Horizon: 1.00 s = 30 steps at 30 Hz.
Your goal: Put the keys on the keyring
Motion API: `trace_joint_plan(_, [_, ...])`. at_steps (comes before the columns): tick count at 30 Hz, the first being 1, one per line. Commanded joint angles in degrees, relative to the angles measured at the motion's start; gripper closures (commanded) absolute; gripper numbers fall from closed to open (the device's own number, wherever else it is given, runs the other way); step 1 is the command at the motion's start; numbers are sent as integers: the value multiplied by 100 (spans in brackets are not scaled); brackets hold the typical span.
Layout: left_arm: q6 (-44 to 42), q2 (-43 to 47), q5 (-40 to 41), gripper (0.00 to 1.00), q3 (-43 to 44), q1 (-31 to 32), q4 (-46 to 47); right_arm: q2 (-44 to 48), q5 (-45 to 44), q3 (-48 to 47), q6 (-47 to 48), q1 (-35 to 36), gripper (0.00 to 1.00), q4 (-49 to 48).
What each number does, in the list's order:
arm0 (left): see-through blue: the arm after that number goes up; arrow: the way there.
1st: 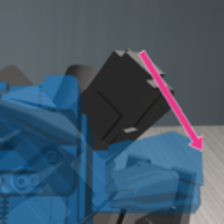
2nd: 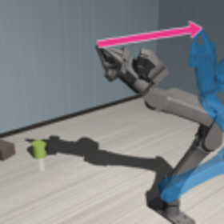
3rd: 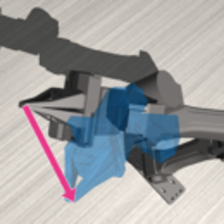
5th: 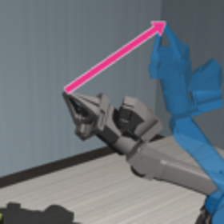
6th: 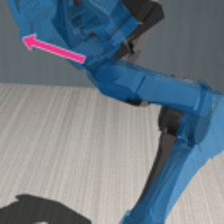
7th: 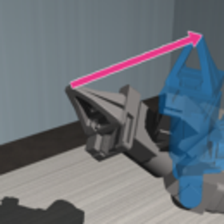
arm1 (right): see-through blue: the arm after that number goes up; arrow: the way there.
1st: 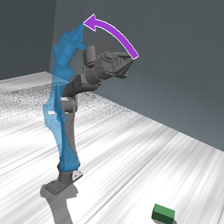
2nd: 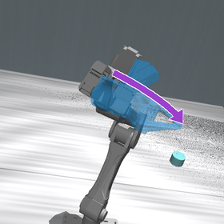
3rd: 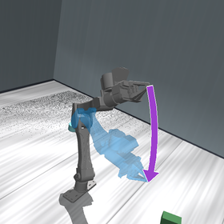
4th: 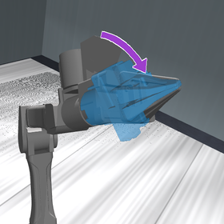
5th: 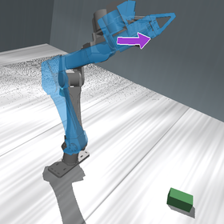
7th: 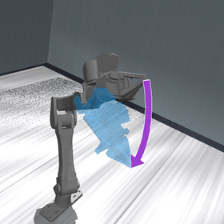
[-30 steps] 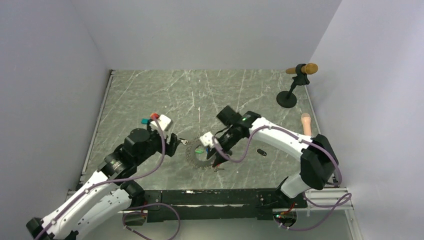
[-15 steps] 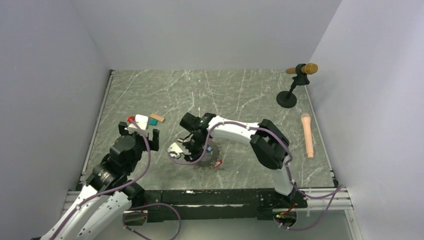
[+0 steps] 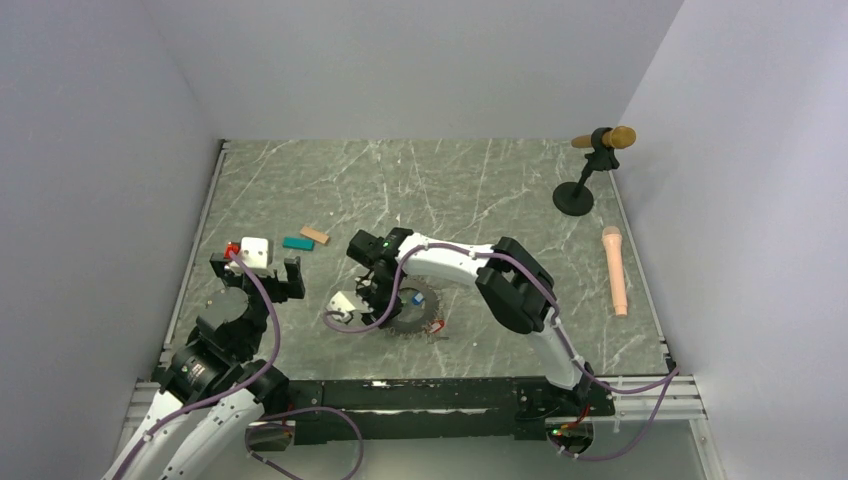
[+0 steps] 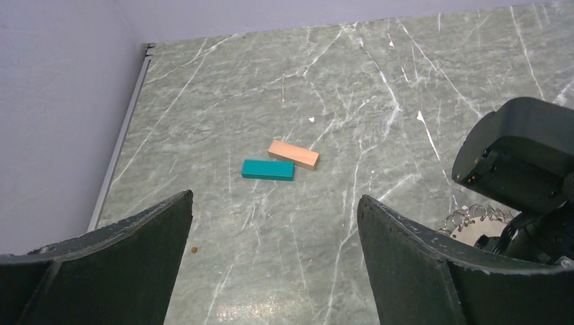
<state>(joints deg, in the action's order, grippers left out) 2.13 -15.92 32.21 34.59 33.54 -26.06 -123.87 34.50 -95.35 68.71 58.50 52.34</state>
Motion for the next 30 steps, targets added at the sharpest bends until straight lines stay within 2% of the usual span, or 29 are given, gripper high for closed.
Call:
trace_joint_plan(1, [-84, -64, -23, 5, 4, -61, 197, -82, -22, -154, 301, 106, 69, 356])
trace_joint_plan(9, [-103, -69, -104, 5, -4, -110, 212, -110, -125, -140, 328, 127, 70, 386])
trace_joint_plan(13, [-108, -86, -130, 5, 3, -120, 209, -77, -124, -153, 362, 128, 75, 441])
trace_joint_plan(17, [-116, -103, -161, 4, -4, -139, 218, 2, -61, -193, 393, 122, 85, 532])
trace_joint_plan(21, [-130, -116, -192, 4, -7, -152, 228, 97, -3, -222, 425, 124, 100, 646])
trace_joint_plan(30, [-143, -152, -347, 5, -5, -179, 251, 484, 320, -246, 300, 99, 100, 796])
